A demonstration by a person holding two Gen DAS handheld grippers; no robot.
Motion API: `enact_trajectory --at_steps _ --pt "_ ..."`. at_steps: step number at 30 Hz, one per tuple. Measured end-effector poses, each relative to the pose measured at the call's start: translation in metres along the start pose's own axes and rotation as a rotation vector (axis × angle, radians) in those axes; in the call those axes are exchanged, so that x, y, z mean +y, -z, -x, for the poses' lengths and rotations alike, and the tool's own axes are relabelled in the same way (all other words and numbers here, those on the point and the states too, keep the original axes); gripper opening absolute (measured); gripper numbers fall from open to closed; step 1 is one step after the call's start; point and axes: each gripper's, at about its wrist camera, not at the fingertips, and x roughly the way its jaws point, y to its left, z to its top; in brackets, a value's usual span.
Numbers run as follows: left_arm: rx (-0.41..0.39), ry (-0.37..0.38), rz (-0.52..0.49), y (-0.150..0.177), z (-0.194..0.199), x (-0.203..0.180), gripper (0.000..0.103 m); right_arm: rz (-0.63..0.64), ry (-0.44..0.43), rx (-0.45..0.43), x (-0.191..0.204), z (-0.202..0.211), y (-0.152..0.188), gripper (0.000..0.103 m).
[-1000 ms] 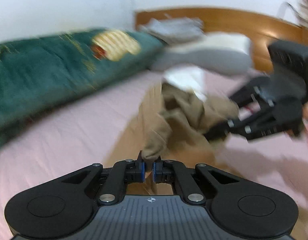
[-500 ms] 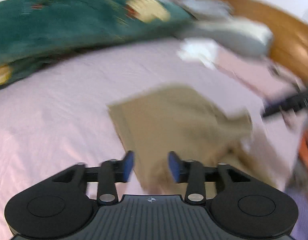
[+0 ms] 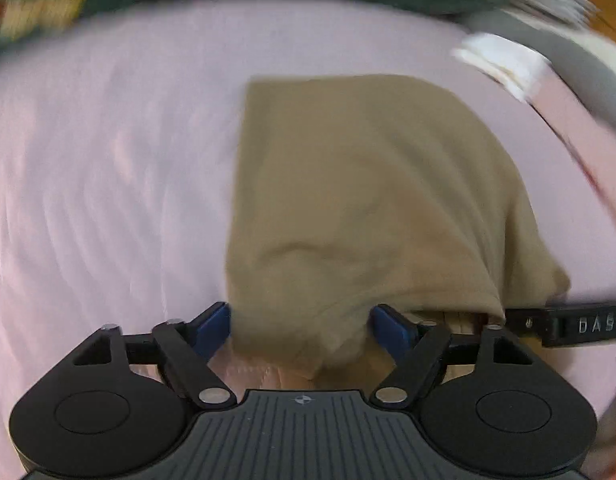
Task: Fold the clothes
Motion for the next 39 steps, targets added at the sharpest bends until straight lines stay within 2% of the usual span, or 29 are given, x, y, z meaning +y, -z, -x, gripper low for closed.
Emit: enact_trajectory --at_steps 1,3,5,7,10,13,15,17,19,20,21,22,23,24,26,27,29,32,34,36,38,39 --pt "0.002 -0.009 -0.027 0.002 0.001 -0.003 0.087 0.034 0.009 0.004 0.005 -0.004 0.007 0.091" --pt "0.004 -0.021 -0.071 0.006 0.005 -0.009 0.087 0.019 -0.019 -0.002 -0.001 0.005 0.005 0.091" --pt "-0.02 0.039 0.006 0.004 0.016 0.006 0.087 0.004 -0.047 -0.007 -0.007 0.014 0.002 0.091" --pt "-0.053 0.091 0.141 0.001 0.027 0.029 0.087 -0.011 -0.076 -0.012 -0.013 0.023 0.0 0.091" --pt "-0.077 0.133 0.31 -0.005 0.03 0.059 0.087 -0.135 -0.169 -0.043 -0.033 0.031 -0.014 0.092" --pt "-0.03 0.128 0.313 -0.013 0.01 0.056 0.087 -0.267 -0.24 -0.031 -0.05 0.023 -0.027 0.092" --pt "0.001 0.123 0.313 -0.019 -0.004 0.052 0.087 -0.29 -0.236 0.007 -0.051 0.002 -0.03 0.092" --pt "-0.002 0.103 0.28 -0.02 -0.014 0.044 0.093 -0.266 -0.218 -0.029 -0.043 -0.002 -0.03 0.094" --pt "-0.033 0.098 0.254 -0.019 -0.017 0.036 0.095 -0.172 -0.194 -0.051 -0.027 -0.002 -0.033 0.068" --pt "-0.051 0.104 0.246 -0.02 -0.016 0.034 0.094 -0.125 -0.183 -0.061 -0.019 -0.001 -0.035 0.041" --pt "-0.069 0.111 0.239 -0.02 -0.015 0.032 0.086 -0.082 -0.182 -0.065 -0.013 -0.001 -0.039 0.022" --pt "-0.085 0.117 0.232 -0.021 -0.013 0.031 0.071 -0.039 -0.182 -0.068 -0.007 0.0 -0.042 0.017" --pt "-0.092 0.117 0.227 -0.019 -0.011 0.031 0.063 0.009 -0.166 -0.07 0.0 0.006 -0.044 0.014" --pt "-0.1 0.117 0.222 -0.017 -0.009 0.031 0.05 0.062 -0.138 -0.104 0.002 0.012 -0.045 0.012" --pt "-0.115 0.117 0.211 -0.014 -0.006 0.031 0.038 0.169 -0.081 -0.171 0.006 0.025 -0.046 0.01" --pt "-0.122 0.117 0.206 -0.013 -0.004 0.031 0.033 0.181 -0.061 -0.194 0.002 0.031 -0.047 0.01" --pt "-0.133 0.118 0.193 -0.01 -0.001 0.031 0.032 0.143 -0.055 -0.216 -0.011 0.031 -0.048 0.01" --pt "-0.102 0.118 0.153 -0.011 -0.002 0.032 0.032 0.136 -0.1 -0.066 -0.023 -0.002 -0.042 0.013" --pt "-0.119 0.119 0.176 -0.014 0.01 0.037 0.032 0.107 -0.085 -0.107 -0.028 0.004 -0.037 0.023" --pt "-0.14 0.12 0.199 -0.018 0.023 0.041 0.034 0.056 -0.029 -0.113 -0.031 0.013 -0.037 0.05" --pt "-0.202 0.127 0.22 -0.02 0.035 0.043 0.035 0.097 0.024 -0.171 -0.022 0.028 -0.033 0.054" --pt "-0.206 0.129 0.201 -0.02 0.036 0.038 0.037 0.121 0.022 -0.208 -0.016 0.033 -0.03 0.055"
